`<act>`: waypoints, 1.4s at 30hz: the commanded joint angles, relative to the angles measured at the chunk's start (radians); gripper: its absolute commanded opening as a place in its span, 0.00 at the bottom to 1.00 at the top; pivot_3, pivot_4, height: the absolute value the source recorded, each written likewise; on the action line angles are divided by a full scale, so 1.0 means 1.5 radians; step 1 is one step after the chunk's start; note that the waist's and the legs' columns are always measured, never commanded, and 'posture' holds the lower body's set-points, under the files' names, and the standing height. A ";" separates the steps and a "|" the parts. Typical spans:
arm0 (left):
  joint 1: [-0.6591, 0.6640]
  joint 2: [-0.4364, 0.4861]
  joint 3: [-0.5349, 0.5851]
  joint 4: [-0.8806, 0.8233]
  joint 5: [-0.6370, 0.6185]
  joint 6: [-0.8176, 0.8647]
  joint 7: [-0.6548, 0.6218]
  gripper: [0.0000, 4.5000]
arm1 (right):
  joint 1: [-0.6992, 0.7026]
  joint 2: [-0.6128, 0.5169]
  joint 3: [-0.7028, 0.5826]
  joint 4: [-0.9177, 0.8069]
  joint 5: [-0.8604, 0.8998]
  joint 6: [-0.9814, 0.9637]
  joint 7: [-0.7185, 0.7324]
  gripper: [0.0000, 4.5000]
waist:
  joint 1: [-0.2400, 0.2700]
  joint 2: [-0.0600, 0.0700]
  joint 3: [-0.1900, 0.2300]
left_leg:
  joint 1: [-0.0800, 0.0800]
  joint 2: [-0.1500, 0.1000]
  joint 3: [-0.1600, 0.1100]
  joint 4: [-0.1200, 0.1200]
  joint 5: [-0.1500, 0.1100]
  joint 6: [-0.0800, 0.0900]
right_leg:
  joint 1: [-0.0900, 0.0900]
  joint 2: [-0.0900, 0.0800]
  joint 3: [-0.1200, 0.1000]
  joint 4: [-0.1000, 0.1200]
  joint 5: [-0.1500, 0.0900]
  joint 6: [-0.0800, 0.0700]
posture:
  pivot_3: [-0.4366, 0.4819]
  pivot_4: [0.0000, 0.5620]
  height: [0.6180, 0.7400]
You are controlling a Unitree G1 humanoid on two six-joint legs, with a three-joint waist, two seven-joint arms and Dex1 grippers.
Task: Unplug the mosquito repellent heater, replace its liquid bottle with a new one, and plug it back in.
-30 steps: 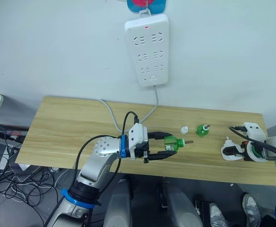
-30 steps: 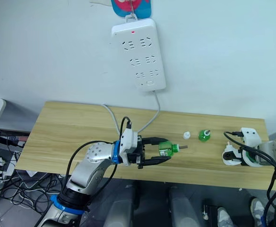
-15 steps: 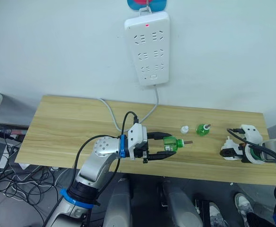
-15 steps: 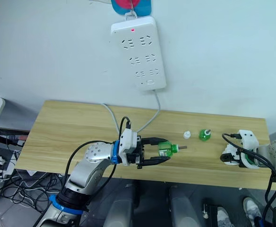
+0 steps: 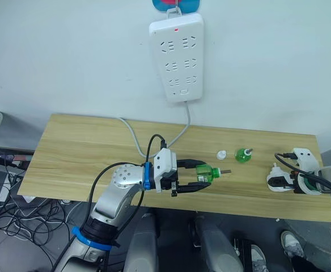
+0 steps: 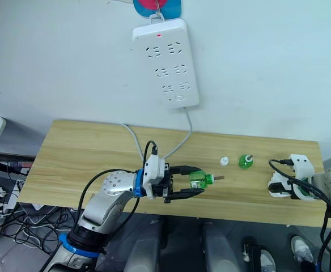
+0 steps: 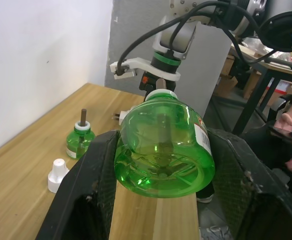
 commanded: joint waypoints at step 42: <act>-0.122 0.004 0.023 0.076 -0.033 -0.222 -0.168 0.51 | 0.292 -0.077 -0.132 -0.262 0.964 -0.180 0.043 0.66 | 0.017 0.000 0.004 | -0.005 -0.001 -0.002 0.002 -0.001 0.001 | -0.001 0.000 -0.003 -0.003 0.003 0.001 | 0.53 0.67 1.00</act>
